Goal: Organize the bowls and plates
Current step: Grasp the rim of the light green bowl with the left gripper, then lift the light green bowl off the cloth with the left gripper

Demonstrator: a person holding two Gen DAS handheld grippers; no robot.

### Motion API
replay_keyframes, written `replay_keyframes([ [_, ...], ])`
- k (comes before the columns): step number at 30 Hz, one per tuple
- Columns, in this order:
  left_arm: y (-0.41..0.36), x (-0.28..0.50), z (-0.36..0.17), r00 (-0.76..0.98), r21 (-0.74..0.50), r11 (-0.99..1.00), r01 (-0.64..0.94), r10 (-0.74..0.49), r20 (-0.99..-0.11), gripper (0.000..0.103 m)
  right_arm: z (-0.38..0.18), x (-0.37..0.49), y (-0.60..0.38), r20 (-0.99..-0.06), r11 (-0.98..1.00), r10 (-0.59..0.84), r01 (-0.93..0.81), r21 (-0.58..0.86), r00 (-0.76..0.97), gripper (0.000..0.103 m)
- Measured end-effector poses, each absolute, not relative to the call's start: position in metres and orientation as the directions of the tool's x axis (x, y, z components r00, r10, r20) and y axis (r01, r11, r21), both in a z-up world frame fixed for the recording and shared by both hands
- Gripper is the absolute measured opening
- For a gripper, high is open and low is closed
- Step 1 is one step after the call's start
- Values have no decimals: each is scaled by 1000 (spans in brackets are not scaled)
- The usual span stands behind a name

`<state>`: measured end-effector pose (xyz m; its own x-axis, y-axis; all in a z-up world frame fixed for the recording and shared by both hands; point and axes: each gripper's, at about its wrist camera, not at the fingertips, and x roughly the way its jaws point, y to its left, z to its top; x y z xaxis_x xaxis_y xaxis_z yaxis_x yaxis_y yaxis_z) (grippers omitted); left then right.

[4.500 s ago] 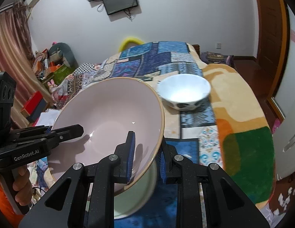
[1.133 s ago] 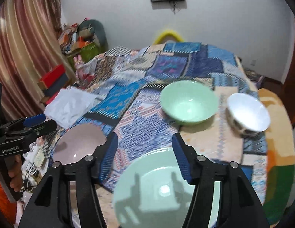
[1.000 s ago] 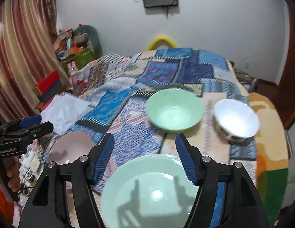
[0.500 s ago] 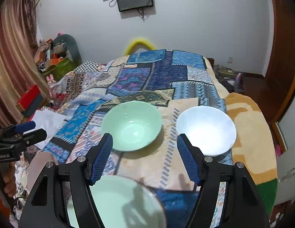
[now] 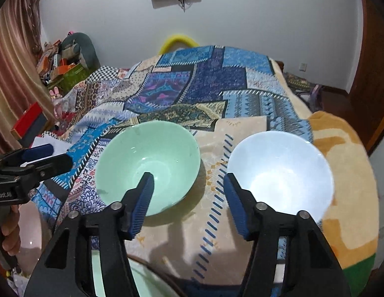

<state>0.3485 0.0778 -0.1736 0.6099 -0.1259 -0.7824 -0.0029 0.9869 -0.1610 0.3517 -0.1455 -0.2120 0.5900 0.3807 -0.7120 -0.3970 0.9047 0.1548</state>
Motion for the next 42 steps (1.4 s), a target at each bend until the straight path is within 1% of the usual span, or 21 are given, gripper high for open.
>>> replay_keyframes([
  [1,77,354,-177,601,-166,986,-3,-131,-788,79,-215,355,-145,-719,902,385,-401,161,579,46],
  [2,77,359,-181,593,-167,986,-4,-132,-794,77,-219,358,-144,-725,899,390,-405,166,568,43],
  [7,73,378,-201,555,-169,986,-1,-140,-820,59,-230,368,-142,-739,897,395,-402,183,546,39],
  [11,69,388,-214,533,-165,986,8,-143,-834,52,-235,374,-142,-745,893,406,-403,200,530,37],
  [13,68,392,-219,522,-167,986,9,-147,-840,46,-238,378,-140,-748,890,413,-404,211,520,36],
  [17,65,399,-230,492,-183,983,12,-165,-855,40,-245,385,-136,-762,884,423,-409,227,490,28],
  [19,63,401,-234,483,-178,984,16,-164,-860,35,-244,387,-137,-756,879,437,-409,244,487,28],
  [22,60,404,-239,469,-173,985,23,-163,-868,29,-246,389,-134,-764,875,438,-419,241,475,27],
  [24,59,406,-241,461,-185,982,24,-175,-870,27,-246,389,-130,-773,873,434,-429,232,464,26],
  [28,55,408,-243,454,-196,980,31,-188,-871,17,-248,391,-125,-784,868,429,-444,221,449,21],
  [30,52,407,-242,457,-182,983,34,-177,-872,16,-247,391,-127,-783,868,430,-445,221,449,21],
  [34,50,406,-242,453,-168,985,34,-166,-876,16,-246,394,-132,-776,865,450,-433,255,442,15],
  [42,46,398,-235,443,-170,985,26,-164,-882,16,-237,387,-132,-771,868,441,-439,234,461,15],
])
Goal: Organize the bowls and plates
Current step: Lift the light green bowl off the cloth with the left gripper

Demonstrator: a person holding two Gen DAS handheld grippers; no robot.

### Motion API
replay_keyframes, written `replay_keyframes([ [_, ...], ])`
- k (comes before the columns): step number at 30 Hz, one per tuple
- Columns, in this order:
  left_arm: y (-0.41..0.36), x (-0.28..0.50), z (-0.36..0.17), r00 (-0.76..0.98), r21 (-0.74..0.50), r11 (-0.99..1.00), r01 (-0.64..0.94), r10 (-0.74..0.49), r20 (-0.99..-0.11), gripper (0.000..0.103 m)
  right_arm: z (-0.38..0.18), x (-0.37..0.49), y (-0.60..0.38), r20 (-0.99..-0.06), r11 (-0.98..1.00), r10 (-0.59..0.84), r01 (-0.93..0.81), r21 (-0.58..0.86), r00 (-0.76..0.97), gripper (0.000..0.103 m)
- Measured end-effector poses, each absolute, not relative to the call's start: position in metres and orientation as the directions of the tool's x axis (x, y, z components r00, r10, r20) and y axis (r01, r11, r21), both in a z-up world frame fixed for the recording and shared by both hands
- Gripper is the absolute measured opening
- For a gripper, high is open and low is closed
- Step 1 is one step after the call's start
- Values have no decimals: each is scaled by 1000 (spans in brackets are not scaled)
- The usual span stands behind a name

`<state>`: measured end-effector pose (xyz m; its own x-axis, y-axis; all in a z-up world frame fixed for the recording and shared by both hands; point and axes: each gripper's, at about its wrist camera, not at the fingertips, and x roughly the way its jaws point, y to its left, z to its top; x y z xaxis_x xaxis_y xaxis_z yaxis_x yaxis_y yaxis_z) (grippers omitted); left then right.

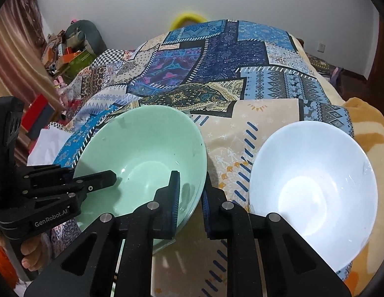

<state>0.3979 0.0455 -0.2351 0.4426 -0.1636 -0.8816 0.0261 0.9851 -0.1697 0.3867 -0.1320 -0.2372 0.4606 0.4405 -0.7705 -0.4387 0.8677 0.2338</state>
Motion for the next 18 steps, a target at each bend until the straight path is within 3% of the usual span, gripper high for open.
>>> replay_keyframes([
  [18,43,338,-174,522,-162,986,41,-159,-838,16,-192,338,-137,-730,865,456,-445,229,510,15],
])
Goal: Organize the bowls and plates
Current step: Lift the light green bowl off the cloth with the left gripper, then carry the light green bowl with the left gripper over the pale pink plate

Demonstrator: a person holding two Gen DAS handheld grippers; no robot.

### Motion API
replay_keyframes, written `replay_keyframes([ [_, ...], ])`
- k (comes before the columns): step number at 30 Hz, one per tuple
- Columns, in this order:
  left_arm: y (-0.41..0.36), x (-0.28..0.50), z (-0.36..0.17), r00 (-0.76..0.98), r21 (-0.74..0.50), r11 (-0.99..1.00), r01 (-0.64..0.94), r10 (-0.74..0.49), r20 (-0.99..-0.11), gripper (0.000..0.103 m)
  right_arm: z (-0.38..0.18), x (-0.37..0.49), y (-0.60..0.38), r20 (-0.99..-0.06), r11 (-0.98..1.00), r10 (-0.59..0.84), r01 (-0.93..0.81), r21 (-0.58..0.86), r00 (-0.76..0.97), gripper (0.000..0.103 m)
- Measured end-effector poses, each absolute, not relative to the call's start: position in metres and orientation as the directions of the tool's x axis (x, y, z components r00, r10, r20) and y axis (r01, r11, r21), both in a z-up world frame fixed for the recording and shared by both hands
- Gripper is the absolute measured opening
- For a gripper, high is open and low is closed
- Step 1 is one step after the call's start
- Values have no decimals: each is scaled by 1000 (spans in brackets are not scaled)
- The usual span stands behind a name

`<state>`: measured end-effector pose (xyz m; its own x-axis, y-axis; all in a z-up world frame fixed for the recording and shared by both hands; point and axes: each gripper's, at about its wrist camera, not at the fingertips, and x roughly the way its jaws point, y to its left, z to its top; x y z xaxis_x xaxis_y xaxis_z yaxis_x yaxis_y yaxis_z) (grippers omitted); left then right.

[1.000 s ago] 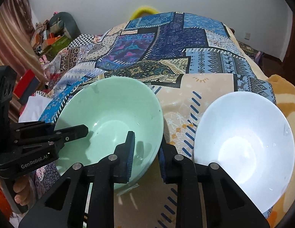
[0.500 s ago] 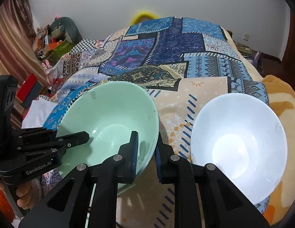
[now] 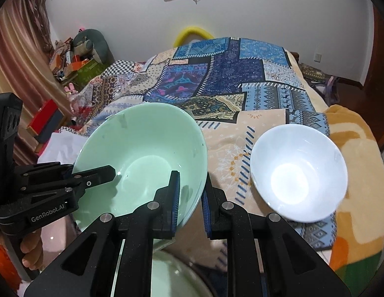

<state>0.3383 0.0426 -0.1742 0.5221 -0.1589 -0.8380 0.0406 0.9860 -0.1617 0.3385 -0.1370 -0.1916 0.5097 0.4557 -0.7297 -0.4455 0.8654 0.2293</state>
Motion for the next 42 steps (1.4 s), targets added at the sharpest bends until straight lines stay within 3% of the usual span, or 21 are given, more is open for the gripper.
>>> replay_keyframes([
  [21,56,238,-115,601,-150,988,30,-138,-787,16,-145,264,-126,-675,848,483,-490,202,557,15],
  [42,119,165,-125,612,-160,984,-83,-76,-787,16,-157,218,-69,-678,789,551,-568,233,487,15],
])
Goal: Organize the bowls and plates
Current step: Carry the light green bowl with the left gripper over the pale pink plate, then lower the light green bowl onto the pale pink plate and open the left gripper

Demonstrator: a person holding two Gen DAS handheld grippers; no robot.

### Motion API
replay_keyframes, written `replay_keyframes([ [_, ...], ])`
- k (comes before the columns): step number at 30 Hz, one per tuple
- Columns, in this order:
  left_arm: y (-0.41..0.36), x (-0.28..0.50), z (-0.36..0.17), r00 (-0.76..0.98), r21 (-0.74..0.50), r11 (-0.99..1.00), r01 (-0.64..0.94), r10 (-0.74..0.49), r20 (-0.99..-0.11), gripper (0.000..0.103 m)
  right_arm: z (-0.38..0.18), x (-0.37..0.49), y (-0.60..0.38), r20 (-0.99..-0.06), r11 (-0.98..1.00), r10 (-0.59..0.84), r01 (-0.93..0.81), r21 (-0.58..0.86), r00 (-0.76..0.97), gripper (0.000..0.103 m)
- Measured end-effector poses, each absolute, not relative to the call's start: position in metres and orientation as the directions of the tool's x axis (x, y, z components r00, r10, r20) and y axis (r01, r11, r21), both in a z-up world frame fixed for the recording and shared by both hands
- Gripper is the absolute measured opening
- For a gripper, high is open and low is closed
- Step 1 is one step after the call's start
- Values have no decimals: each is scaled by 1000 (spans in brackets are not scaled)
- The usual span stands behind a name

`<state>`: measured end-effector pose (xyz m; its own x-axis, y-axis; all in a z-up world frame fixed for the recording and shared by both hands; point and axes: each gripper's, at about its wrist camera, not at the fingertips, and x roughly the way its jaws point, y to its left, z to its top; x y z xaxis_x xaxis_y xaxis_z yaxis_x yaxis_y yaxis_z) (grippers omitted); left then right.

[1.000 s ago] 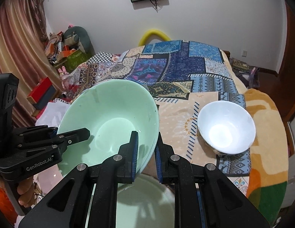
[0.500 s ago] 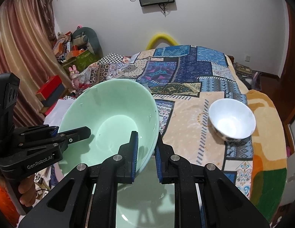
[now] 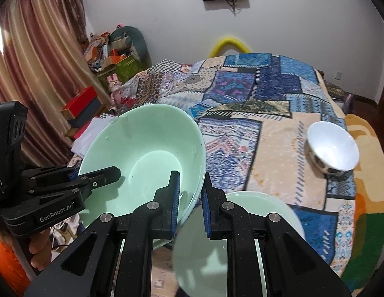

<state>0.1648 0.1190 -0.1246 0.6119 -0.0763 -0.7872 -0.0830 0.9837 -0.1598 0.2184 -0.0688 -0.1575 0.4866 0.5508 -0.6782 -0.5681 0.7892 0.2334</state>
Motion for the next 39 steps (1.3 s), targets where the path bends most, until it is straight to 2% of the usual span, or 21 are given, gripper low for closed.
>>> replay_keyframes([
  [22,186,137,-175,535,-171,964,-204,-37,-844,16,-202,203,-2,-740,735,575,-618,280,349,15],
  [39,198,139,-219,454,-163,961,-224,-45,-890,16,-238,204,15,-795,737,542,-607,295,272,15],
])
